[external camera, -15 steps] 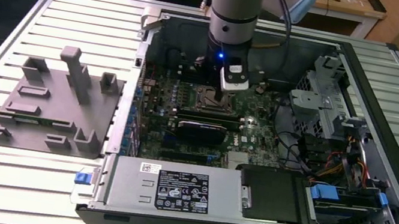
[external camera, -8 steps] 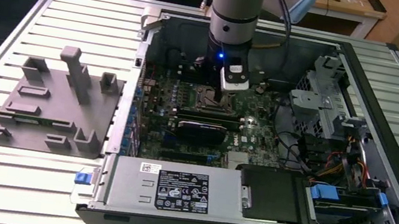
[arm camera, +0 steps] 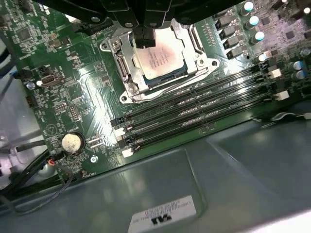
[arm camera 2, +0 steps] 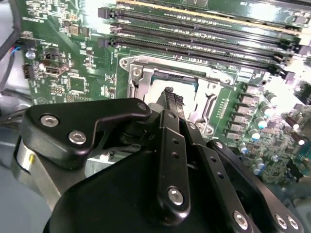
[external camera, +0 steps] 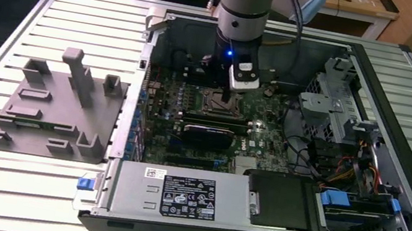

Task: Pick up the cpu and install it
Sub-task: 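Install the first cpu locking lever, then install the second cpu locking lever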

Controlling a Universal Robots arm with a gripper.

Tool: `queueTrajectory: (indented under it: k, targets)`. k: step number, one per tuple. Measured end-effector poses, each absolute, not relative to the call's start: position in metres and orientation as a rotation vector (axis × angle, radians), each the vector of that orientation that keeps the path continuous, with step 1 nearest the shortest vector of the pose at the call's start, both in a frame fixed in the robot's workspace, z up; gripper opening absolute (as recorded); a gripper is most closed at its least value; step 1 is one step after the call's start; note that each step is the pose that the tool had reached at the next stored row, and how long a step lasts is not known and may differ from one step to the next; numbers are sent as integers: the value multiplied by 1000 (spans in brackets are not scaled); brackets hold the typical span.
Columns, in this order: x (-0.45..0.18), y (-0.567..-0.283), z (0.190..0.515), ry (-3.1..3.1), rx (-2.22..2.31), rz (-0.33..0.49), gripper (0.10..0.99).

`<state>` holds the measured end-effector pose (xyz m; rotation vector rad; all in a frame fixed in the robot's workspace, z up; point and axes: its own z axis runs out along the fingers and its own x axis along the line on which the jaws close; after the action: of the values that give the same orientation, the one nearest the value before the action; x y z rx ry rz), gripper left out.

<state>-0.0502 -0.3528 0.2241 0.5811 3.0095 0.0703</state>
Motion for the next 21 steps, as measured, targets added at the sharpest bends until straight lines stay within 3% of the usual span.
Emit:
queueTrajectory:
  k: [21]
  targets:
    - [-50,-358,236,3010,579,70,106]
